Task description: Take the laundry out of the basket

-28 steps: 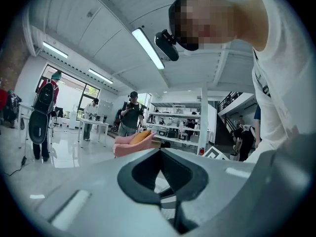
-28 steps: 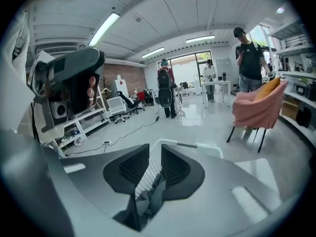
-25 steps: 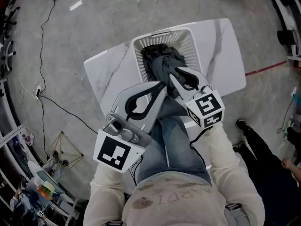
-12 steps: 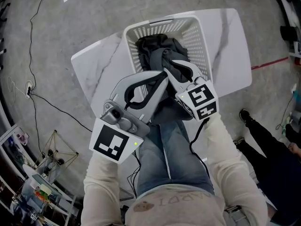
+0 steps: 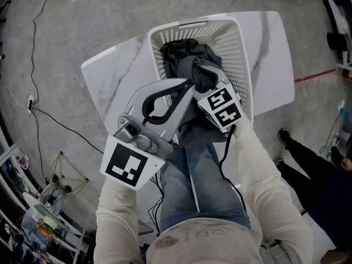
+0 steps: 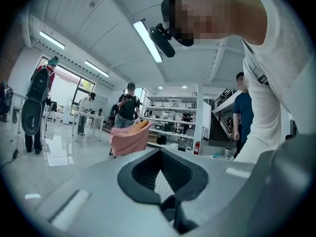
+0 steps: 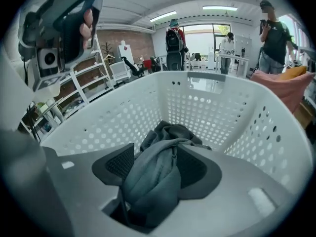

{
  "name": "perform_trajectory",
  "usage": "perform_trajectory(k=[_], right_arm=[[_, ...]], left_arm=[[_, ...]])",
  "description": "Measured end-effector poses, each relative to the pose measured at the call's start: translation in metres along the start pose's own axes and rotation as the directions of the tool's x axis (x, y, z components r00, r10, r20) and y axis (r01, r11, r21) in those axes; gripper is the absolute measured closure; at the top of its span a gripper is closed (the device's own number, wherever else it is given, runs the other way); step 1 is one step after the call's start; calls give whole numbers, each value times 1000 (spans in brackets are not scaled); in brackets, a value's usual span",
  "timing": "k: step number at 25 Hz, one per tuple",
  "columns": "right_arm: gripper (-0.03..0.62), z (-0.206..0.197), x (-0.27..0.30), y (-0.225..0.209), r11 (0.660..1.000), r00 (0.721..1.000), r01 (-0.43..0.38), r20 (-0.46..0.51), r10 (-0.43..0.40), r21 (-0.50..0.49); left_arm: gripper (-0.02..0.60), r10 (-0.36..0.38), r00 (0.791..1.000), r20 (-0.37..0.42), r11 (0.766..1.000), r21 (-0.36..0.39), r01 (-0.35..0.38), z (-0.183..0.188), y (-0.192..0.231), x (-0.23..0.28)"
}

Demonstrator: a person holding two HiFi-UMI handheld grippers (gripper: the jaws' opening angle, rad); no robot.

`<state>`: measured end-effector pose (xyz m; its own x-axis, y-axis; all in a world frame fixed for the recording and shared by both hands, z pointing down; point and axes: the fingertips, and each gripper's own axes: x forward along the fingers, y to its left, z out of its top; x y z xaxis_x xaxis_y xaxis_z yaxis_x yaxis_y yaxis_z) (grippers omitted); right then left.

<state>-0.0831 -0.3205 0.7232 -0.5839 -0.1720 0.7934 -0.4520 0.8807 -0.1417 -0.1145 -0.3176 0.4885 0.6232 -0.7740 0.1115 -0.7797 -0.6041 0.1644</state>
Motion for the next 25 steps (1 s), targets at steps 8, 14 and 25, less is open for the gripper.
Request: perform_trajectory(k=[8,14,25], right_arm=[[249,-32,34,0,996,994,32,-105,-41,-86],[218,-32,50,-2,992,991,76,-103,-86,-102],[160,-38,49,-5,995,989,91,-117,-96,-50]], left_arm=[[581,7,1000,1,1000,7,-7,-1,2,-7],[581,8,1000,5,1000,5,-8,-2,-1,-10],[581,8,1000,1,1000,2,-8,-6,-3,-15]])
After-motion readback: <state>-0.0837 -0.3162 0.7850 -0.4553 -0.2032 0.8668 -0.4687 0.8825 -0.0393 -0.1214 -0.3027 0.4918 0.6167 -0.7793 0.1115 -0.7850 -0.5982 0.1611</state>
